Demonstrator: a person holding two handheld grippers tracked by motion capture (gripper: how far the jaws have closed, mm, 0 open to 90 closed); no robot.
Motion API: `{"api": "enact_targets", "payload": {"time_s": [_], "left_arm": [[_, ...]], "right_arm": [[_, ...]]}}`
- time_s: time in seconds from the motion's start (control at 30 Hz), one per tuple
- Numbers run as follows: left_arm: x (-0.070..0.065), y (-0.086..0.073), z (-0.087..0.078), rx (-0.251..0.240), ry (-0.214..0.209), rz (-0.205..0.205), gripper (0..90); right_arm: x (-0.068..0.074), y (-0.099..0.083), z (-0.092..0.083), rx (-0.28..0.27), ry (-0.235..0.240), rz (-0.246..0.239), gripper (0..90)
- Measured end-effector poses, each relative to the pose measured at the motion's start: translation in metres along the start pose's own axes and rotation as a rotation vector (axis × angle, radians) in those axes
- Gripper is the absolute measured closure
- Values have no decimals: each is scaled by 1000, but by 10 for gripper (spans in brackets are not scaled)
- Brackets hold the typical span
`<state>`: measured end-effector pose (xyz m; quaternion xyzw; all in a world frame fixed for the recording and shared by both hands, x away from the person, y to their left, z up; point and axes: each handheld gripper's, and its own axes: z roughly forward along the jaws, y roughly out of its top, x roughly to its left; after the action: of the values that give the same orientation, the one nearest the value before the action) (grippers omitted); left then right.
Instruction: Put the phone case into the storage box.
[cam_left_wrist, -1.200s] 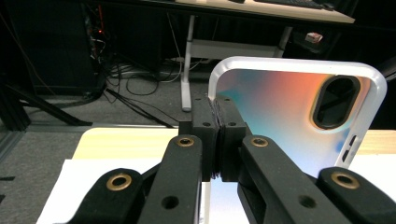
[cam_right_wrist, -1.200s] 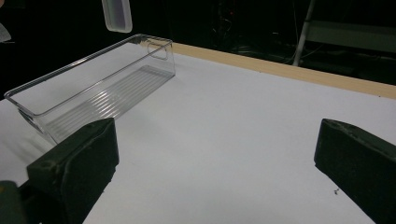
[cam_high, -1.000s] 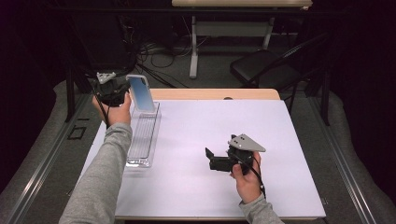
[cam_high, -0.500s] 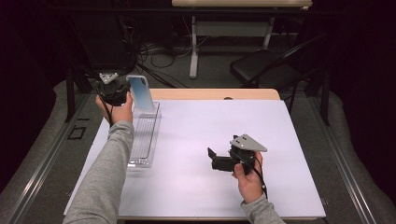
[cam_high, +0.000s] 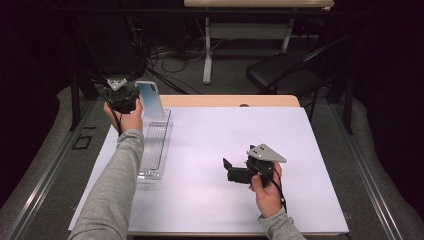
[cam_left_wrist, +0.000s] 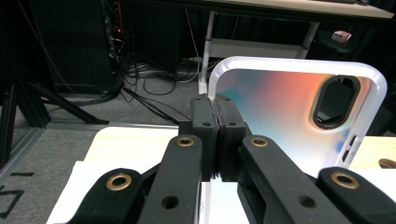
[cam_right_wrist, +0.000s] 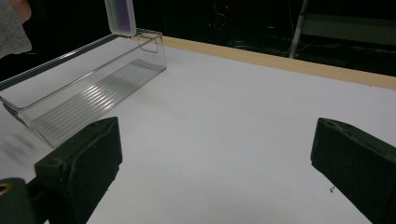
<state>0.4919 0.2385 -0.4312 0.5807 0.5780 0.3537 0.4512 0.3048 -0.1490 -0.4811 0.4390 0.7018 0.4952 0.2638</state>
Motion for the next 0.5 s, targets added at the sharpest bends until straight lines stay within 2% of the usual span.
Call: {"api": "enact_targets", "payload": {"time_s": [0.5], "left_arm": [[3, -10, 12, -1, 15, -16, 891]], "right_arm": [[-1, -1, 0, 1, -5, -1, 27]]}}
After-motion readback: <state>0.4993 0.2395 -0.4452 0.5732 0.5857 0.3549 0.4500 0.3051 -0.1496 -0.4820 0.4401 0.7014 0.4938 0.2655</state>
